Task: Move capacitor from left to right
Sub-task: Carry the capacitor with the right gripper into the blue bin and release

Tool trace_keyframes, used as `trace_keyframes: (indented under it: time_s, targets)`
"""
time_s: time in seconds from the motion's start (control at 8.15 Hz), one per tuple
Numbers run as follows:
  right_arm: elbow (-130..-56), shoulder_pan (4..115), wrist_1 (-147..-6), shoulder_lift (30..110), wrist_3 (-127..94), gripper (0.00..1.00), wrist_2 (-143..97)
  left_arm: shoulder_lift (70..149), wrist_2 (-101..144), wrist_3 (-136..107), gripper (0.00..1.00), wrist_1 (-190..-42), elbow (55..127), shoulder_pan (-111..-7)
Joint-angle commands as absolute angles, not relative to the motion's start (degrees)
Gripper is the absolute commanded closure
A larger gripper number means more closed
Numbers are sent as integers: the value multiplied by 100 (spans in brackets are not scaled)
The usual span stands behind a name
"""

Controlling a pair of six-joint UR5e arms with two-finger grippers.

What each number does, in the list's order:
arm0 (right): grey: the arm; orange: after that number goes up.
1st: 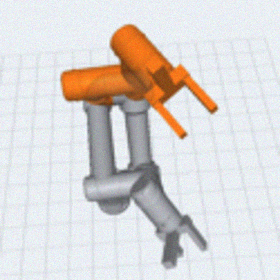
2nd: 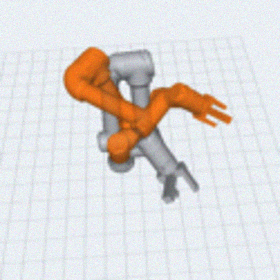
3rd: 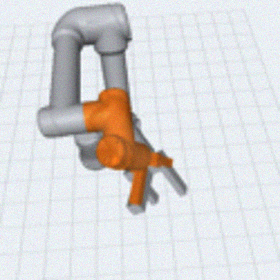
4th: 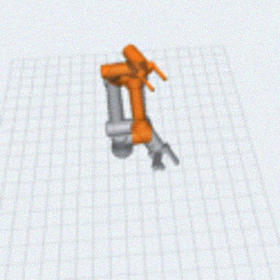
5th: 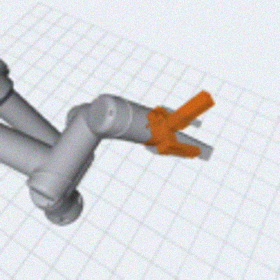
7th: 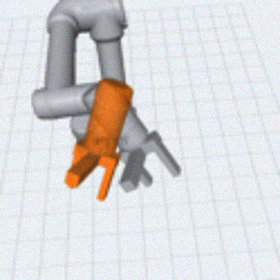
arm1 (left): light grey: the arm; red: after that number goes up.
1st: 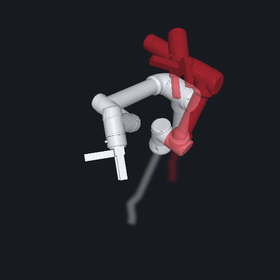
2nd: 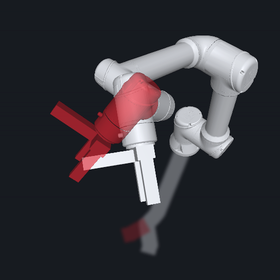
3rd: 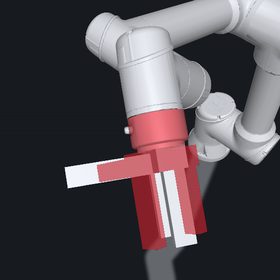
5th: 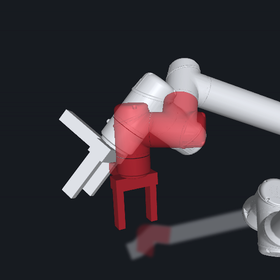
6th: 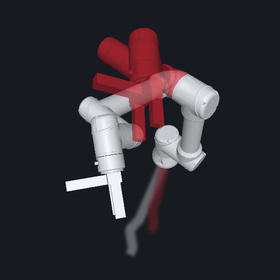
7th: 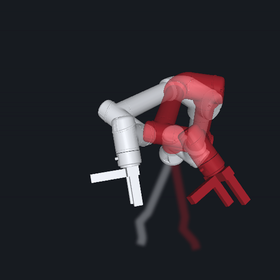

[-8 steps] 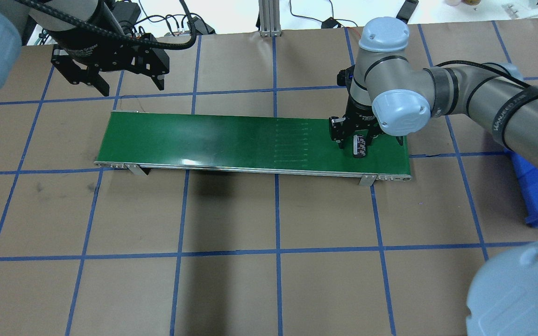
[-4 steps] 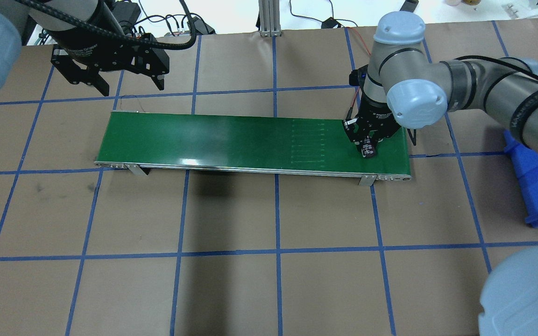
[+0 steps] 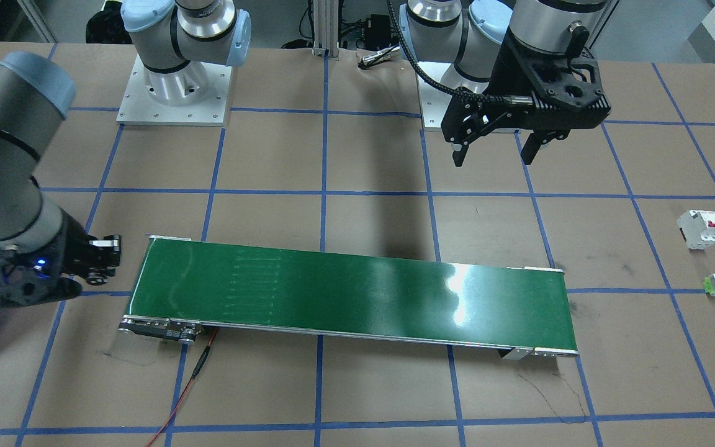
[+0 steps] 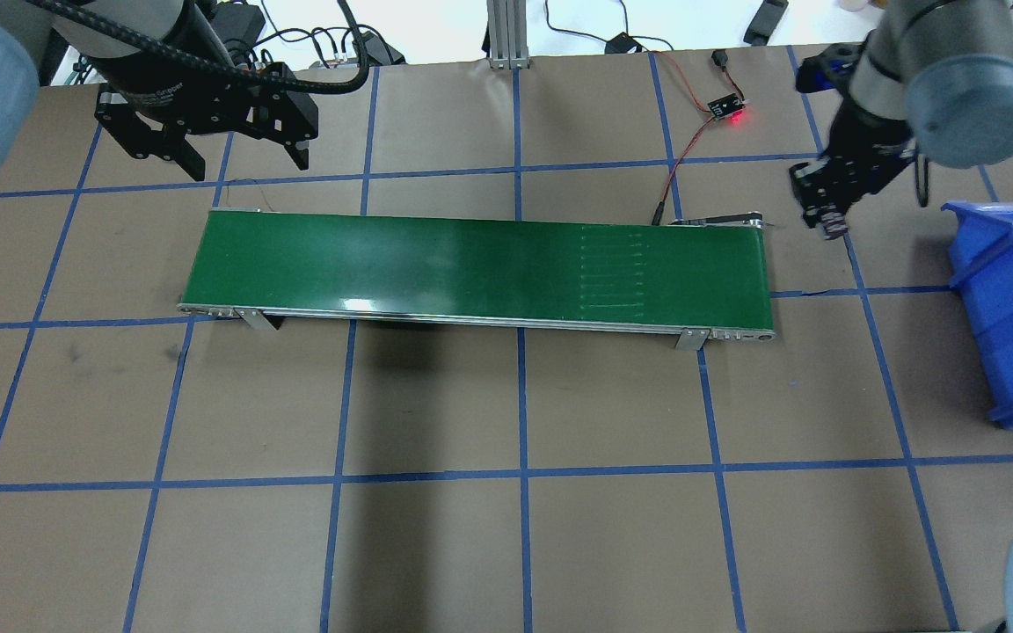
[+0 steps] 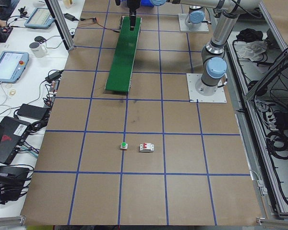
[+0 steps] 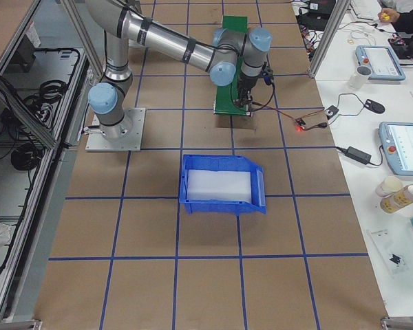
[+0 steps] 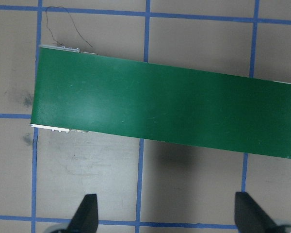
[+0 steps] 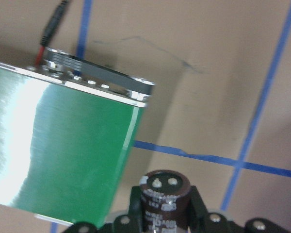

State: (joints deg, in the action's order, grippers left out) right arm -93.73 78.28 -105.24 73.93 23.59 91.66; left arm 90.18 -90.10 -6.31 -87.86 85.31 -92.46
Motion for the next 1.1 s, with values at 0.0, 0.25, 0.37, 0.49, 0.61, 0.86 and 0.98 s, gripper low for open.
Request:
trace_keyframes:
  time_s: [0.0,0.25,0.37,0.49,0.61,0.86,0.98]
  targets:
    - [-9308,6307,-10520,7681,5167,100,9675,9009,-9009,-633,0,-8789,8534,-9246]
    - [-9334,5322,-10747,7647,6961,100,9651,8991,-9018,-633,0,-8789,8534,-9246]
    - [-9404,5030,-11280,7603,7796,100,9694,8991,-9018,-624,0,-8789,8534,-9246]
    - [-9544,4914,-11572,7350,8066,100,9677,8991,-9018,-624,0,-8789,8543,-9246]
    - [-9693,4817,-11758,7078,8129,100,9677,9009,-9009,-633,0,-8789,8560,-9246]
    - [-9826,4781,-12153,6743,8541,83,9712,8974,-9017,-633,0,-8789,8587,-9246]
    - [-9826,4781,-12138,6706,8560,13,9677,8948,-9018,-624,0,-8789,8587,-9246]
